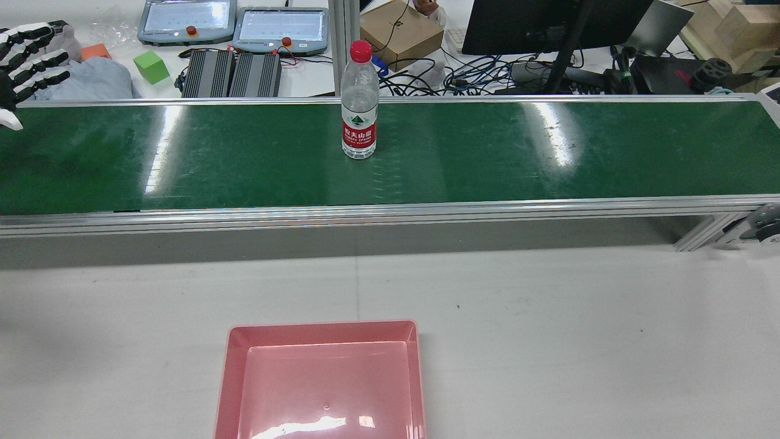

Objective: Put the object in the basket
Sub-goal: 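Raise the left hand into view beside the conveyor, fingers open, then move the open left hand along the conveyor toward the approaching bottle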

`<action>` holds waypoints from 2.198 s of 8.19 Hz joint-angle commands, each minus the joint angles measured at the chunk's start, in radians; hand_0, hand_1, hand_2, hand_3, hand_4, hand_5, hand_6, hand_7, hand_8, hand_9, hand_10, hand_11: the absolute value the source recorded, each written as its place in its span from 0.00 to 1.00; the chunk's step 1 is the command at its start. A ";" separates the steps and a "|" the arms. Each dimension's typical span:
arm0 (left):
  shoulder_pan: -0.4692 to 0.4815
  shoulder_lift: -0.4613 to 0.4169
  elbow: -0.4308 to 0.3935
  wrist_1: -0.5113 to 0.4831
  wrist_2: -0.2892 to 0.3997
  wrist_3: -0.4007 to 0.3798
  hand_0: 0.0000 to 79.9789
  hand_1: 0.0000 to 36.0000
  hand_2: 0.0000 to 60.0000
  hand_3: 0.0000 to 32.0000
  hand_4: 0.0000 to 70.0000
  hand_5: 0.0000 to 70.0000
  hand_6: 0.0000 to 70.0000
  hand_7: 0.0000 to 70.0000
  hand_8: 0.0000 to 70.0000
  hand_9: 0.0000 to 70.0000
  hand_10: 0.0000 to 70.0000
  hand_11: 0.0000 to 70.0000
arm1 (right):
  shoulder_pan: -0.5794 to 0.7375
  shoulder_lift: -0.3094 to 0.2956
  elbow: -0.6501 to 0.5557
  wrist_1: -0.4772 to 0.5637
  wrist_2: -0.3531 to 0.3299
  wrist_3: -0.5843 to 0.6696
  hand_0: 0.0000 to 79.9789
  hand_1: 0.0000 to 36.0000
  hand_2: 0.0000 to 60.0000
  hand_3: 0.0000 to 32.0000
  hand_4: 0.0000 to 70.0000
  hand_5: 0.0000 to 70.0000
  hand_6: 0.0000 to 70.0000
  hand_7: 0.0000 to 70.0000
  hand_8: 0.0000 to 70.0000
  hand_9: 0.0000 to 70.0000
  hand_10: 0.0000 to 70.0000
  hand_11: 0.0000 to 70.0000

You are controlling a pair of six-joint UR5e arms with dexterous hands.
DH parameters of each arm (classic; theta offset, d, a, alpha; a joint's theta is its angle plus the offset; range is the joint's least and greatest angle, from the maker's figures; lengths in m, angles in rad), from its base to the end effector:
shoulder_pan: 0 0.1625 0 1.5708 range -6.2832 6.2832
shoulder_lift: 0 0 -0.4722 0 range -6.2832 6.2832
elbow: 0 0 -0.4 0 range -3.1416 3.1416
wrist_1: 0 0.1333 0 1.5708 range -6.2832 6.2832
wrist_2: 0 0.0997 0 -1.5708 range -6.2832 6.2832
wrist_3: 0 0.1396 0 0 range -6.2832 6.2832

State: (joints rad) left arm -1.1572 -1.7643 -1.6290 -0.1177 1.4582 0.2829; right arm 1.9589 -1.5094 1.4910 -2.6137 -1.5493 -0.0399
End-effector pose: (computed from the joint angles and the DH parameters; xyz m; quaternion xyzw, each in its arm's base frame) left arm 0.1222 -0.6492 0.5692 -0.0220 0.8240 -0.5463 0.1489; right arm 0.3530 -0.5032 0.6601 -0.1885 0.8416 -0.4968 0.0968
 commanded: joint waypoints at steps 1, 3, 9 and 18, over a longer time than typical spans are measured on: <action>0.001 0.000 -0.002 0.000 -0.001 -0.004 0.74 0.19 0.00 0.25 0.00 0.34 0.07 0.04 0.13 0.15 0.10 0.17 | 0.000 0.000 0.000 0.001 0.000 0.000 0.00 0.00 0.00 0.00 0.00 0.00 0.00 0.00 0.00 0.00 0.00 0.00; -0.001 0.002 0.001 0.001 -0.001 -0.005 0.75 0.20 0.00 0.21 0.05 0.35 0.09 0.05 0.15 0.15 0.11 0.18 | 0.000 0.000 0.000 0.001 0.000 0.000 0.00 0.00 0.00 0.00 0.00 0.00 0.00 0.00 0.00 0.00 0.00 0.00; 0.068 -0.029 -0.082 0.112 -0.045 0.002 0.75 0.20 0.00 0.22 0.06 0.36 0.08 0.05 0.16 0.16 0.11 0.19 | 0.000 0.000 0.000 0.000 0.000 0.000 0.00 0.00 0.00 0.00 0.00 0.00 0.00 0.00 0.00 0.00 0.00 0.00; 0.244 -0.175 -0.103 0.240 -0.206 0.096 0.72 0.13 0.00 0.29 0.01 0.34 0.07 0.03 0.13 0.15 0.09 0.16 | 0.000 0.000 0.000 0.001 0.000 0.000 0.00 0.00 0.00 0.00 0.00 0.00 0.00 0.00 0.00 0.00 0.00 0.00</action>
State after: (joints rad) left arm -0.9343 -1.9341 -1.7363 0.1253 1.2635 0.3711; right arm 1.9589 -1.5094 1.4910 -2.6128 -1.5493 -0.0399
